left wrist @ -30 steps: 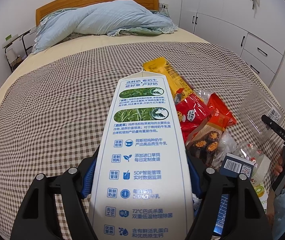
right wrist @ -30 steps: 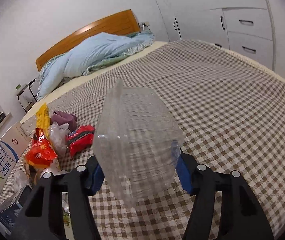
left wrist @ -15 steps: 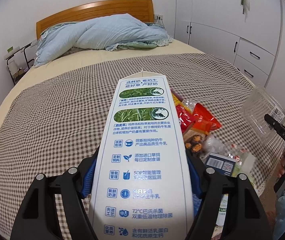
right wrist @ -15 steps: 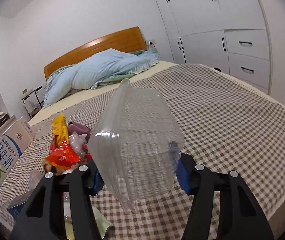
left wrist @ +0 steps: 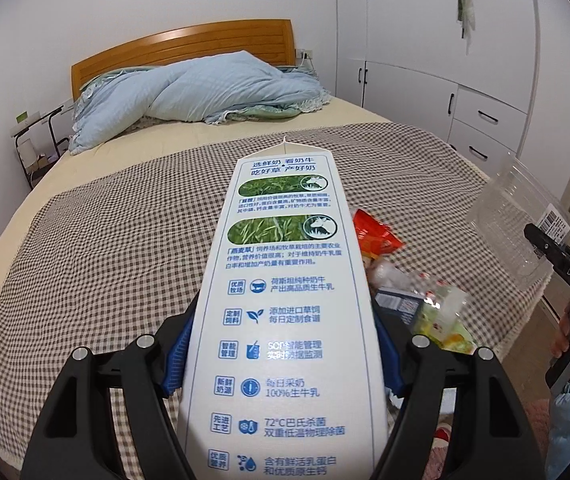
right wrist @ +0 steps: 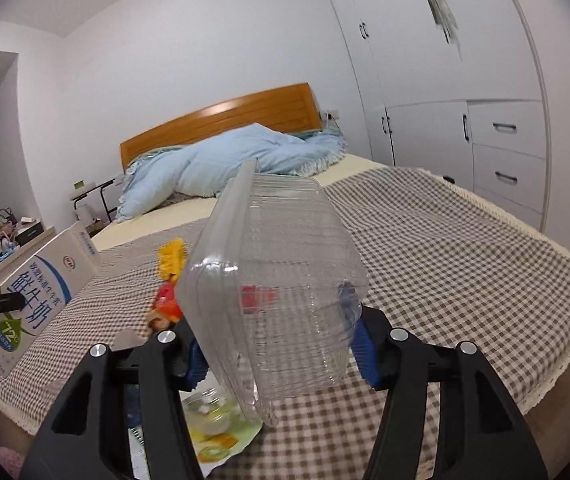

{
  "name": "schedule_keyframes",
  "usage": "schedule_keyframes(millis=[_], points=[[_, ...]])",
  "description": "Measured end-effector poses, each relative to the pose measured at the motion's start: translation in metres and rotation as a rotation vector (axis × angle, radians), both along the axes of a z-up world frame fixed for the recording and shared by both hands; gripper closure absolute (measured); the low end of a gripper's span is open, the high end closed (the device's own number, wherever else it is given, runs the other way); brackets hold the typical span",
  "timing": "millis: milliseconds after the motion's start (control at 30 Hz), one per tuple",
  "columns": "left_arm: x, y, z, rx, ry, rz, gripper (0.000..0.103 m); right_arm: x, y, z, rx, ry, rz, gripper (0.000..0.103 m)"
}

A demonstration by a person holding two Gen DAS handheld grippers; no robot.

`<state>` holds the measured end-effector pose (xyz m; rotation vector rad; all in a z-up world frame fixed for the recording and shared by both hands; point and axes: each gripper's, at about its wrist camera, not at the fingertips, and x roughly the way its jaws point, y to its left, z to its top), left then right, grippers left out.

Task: Collect trash
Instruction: 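Lift the clamshell box with the right tool while left holds the carton, then carry carton and clamshell box down toward the trash bag with both tools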

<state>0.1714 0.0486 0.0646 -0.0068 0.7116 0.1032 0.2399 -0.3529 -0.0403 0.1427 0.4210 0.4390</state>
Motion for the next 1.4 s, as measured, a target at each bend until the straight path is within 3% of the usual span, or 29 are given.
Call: schedule_keyframes(millis=[533, 1400], points=[[-0.082, -0.025, 0.003, -0.01, -0.034, -0.08, 0.033, -0.097, 0.004, 0.021, 0.008, -0.086, 0.132, 0.047], [-0.162, -0.049, -0.033, 0.003, -0.026, -0.147, 0.033, -0.166, 0.023, -0.009, -0.084, -0.03, 0.338, 0.047]])
